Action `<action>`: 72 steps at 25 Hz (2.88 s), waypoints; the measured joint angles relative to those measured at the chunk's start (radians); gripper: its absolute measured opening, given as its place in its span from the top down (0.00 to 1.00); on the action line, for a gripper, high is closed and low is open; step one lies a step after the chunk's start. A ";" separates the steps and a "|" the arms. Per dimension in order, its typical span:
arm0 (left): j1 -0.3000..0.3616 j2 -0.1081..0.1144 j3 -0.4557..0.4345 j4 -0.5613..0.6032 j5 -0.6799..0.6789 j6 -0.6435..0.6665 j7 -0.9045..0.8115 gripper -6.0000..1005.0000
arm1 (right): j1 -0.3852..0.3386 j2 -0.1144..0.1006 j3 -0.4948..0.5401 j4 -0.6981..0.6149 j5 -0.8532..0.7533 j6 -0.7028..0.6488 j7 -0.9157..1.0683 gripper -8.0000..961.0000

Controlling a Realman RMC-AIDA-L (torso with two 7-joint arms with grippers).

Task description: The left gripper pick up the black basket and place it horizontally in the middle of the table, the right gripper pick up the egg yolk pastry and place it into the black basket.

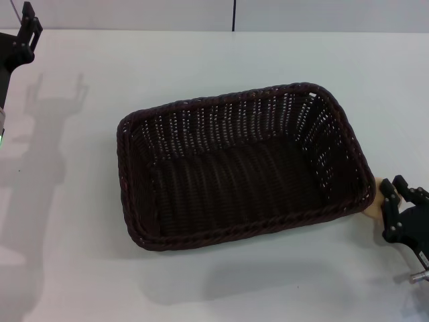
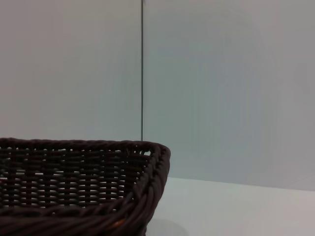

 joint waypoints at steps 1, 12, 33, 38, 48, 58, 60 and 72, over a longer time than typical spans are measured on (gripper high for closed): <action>0.000 0.000 0.000 0.000 0.000 0.000 0.000 0.20 | 0.000 0.000 0.000 0.001 0.001 -0.001 -0.010 0.74; 0.000 0.002 0.008 0.003 0.000 0.001 -0.004 0.20 | -0.016 -0.002 0.027 0.014 0.007 -0.058 -0.026 0.97; -0.003 0.003 0.007 0.006 0.000 0.001 -0.007 0.20 | -0.004 -0.003 0.011 0.055 -0.138 -0.551 -0.184 0.92; -0.006 0.002 0.007 0.012 0.000 0.001 -0.007 0.20 | 0.077 -0.001 0.014 0.063 -0.145 -0.508 -0.177 0.91; -0.002 0.001 0.008 0.011 0.000 0.001 -0.008 0.20 | 0.189 -0.006 0.019 0.057 -0.146 -0.354 -0.035 0.87; 0.013 0.002 0.008 0.009 0.000 0.008 -0.008 0.20 | 0.059 -0.006 0.124 0.024 -0.135 -0.454 -0.033 0.54; 0.026 0.002 0.009 0.004 0.000 0.015 -0.008 0.20 | 0.000 -0.005 0.187 0.003 -0.135 -0.493 -0.034 0.46; 0.060 -0.001 0.024 0.025 0.000 0.072 -0.008 0.20 | -0.172 -0.002 0.429 -0.003 0.036 -0.472 0.021 0.19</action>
